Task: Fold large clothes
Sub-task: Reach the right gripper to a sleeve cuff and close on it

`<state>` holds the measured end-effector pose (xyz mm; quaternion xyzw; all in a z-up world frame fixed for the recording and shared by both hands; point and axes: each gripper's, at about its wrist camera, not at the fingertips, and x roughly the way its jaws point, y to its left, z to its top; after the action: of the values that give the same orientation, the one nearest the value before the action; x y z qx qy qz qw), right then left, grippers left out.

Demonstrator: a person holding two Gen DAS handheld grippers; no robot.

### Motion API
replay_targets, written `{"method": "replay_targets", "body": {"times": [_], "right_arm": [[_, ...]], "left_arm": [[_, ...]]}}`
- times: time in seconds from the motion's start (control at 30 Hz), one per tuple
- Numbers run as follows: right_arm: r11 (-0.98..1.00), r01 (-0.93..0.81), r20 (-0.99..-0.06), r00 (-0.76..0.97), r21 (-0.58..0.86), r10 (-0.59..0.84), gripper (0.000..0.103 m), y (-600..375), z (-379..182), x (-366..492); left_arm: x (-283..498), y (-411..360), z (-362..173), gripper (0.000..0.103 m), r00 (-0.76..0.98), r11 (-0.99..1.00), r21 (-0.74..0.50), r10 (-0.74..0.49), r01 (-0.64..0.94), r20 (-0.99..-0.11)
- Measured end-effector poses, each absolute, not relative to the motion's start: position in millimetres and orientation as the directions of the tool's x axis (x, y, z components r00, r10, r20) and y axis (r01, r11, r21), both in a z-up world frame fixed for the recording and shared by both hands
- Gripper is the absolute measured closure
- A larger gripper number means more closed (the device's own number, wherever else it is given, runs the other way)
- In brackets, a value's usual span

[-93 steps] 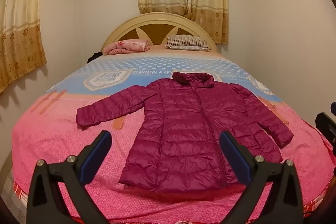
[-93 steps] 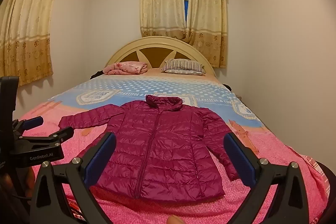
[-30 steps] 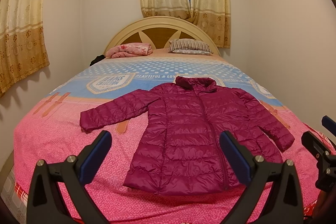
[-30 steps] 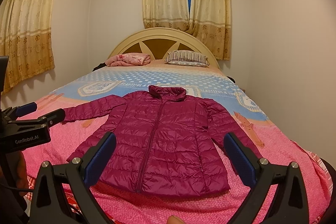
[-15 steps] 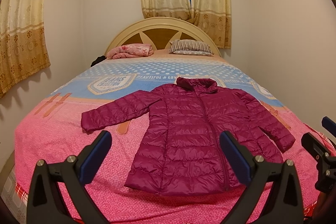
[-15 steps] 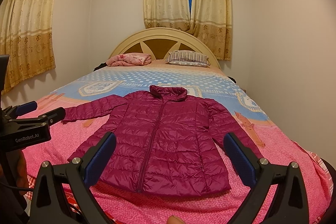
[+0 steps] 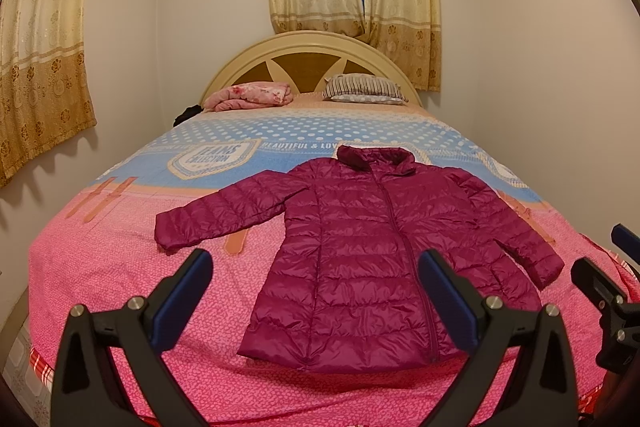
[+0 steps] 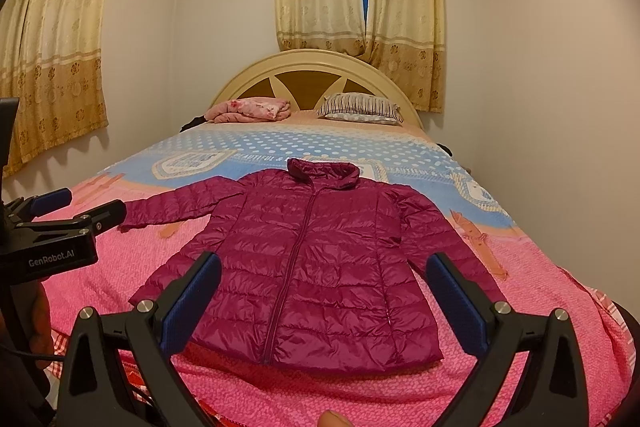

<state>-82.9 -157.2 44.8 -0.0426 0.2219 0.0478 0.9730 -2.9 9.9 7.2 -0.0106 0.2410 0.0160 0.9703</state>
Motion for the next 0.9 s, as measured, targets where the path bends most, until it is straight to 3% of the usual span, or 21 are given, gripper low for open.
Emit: {"method": "replay_targets", "body": {"times": [0.3, 0.53, 0.9], "right_arm": [[0.994, -0.102, -0.470, 0.880, -0.042, 0.070, 0.001, -169.0, 27.6, -64.1], [0.998, -0.043, -0.551, 0.833, 0.035, 0.055, 0.001, -202.6, -8.1, -26.7], [0.976, 0.166, -0.646, 0.762, 0.142, -0.036, 0.001, -296.5, -54.1, 32.2]], "left_arm": [[7.9, 7.7, -5.6, 0.000, 0.868, 0.999, 0.021, 0.045, -0.039, -0.495], [35.5, -2.0, -23.3, 0.000, 0.844, 0.997, 0.073, 0.069, -0.036, -0.533], [115.6, -27.2, -54.9, 0.000, 0.802, 0.984, 0.177, 0.099, 0.008, -0.589]]}}
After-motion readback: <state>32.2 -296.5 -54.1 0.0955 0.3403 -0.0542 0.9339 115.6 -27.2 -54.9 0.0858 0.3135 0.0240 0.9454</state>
